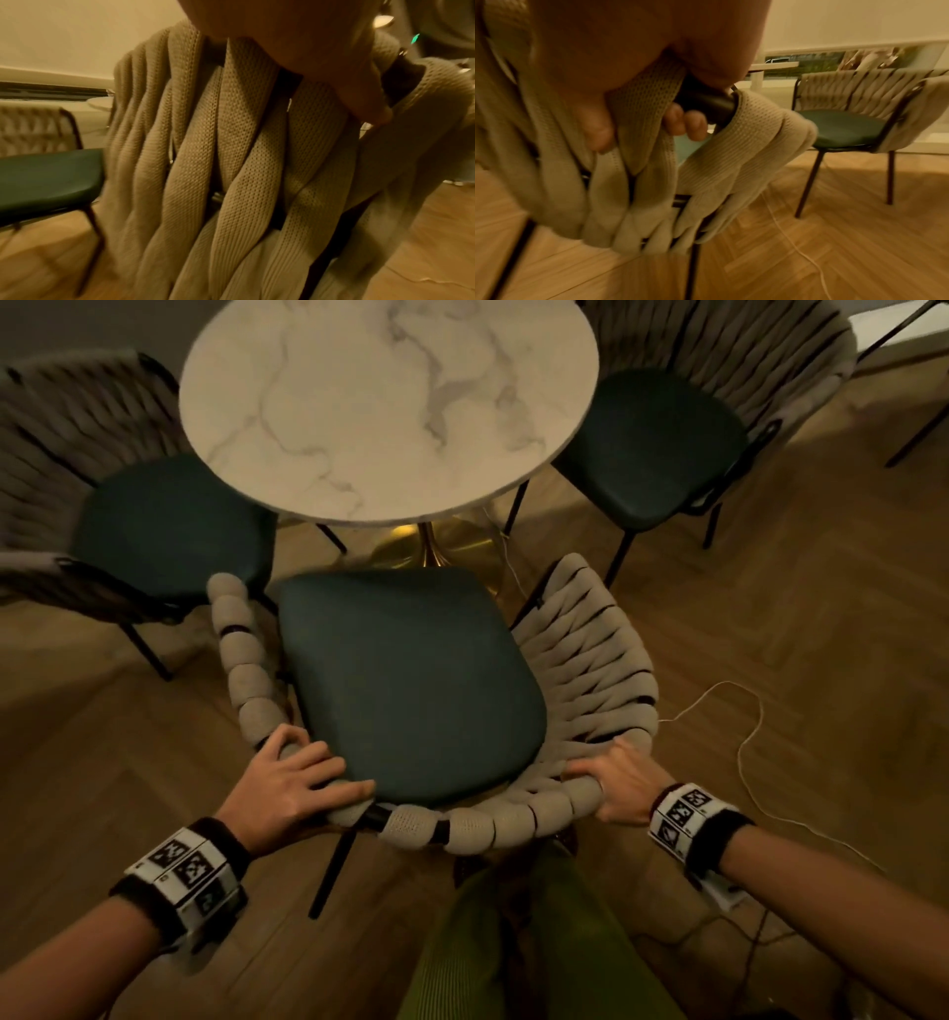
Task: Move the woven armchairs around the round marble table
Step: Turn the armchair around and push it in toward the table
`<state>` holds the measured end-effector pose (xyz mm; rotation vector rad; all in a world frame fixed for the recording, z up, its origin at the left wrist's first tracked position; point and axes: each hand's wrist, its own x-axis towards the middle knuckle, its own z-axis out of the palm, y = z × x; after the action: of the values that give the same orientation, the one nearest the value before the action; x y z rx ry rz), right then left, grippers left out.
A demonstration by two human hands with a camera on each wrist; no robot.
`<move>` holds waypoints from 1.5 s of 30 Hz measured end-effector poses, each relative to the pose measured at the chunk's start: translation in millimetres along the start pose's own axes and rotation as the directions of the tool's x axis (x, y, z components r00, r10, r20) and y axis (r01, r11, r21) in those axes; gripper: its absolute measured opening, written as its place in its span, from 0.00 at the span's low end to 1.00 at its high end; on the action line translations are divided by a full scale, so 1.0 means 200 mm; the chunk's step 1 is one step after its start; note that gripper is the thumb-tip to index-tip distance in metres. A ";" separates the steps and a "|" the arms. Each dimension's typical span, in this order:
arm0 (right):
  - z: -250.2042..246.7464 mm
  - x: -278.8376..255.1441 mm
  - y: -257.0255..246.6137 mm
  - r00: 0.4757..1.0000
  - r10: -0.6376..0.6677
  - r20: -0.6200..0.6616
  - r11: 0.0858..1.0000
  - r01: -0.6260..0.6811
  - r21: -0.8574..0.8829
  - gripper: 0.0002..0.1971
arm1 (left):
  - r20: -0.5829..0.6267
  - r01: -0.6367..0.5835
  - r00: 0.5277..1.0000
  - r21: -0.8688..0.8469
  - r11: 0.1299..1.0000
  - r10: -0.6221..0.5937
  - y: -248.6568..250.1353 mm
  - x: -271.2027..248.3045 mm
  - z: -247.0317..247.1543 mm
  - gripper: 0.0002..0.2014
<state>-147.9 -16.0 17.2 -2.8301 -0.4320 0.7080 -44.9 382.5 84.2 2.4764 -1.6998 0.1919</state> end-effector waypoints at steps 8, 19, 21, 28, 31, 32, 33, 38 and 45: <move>0.07 0.03 -0.20 0.996 -0.078 0.030 0.987 0.082 -0.136 0.16 | 0.197 0.080 0.976 0.090 0.993 -0.097 -0.15 -0.18 0.13 0.12; 0.05 0.21 -0.35 0.991 -0.103 0.084 0.979 0.116 -0.167 0.14 | 0.528 0.151 0.818 0.184 0.971 -0.227 -0.28 -0.24 0.28 0.32; 0.08 0.22 -0.35 0.991 -0.111 0.068 0.974 0.123 -0.192 0.15 | 0.546 0.143 0.806 0.196 0.970 -0.229 -0.26 -0.26 0.33 0.33; 0.26 0.20 -0.36 0.984 -0.075 0.164 0.985 0.098 -0.143 0.20 | 0.535 0.247 0.785 0.191 0.950 -0.312 -0.14 -0.34 0.47 0.34; 0.30 0.21 -0.33 0.970 -0.049 0.238 0.985 0.087 -0.148 0.22 | 0.490 0.370 0.770 0.178 0.912 -0.409 -0.11 -0.36 0.51 0.32; 0.30 0.20 -0.31 0.971 -0.054 0.233 0.984 0.091 -0.151 0.22 | 0.464 0.412 0.772 0.154 0.898 -0.434 -0.10 -0.37 0.52 0.31; 0.28 0.19 -0.30 0.979 -0.073 0.192 0.978 0.107 -0.177 0.25 | 0.451 0.458 0.767 0.114 0.882 -0.456 -0.10 -0.38 0.52 0.30; 0.05 0.10 -0.02 0.976 0.199 -0.087 0.975 -0.206 -0.088 0.37 | 0.307 0.806 0.581 -0.087 0.586 -0.754 -0.16 -0.44 0.42 0.28; -0.03 0.24 0.39 0.565 0.815 0.125 0.371 -0.676 0.637 0.50 | 0.601 0.900 0.118 -0.400 -0.170 -0.790 -0.18 -0.28 0.48 0.45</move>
<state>-87.0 -74.1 -18.2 -2.2405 1.0695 0.4958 -28.3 428.3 -22.0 2.2592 0.3921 -0.7186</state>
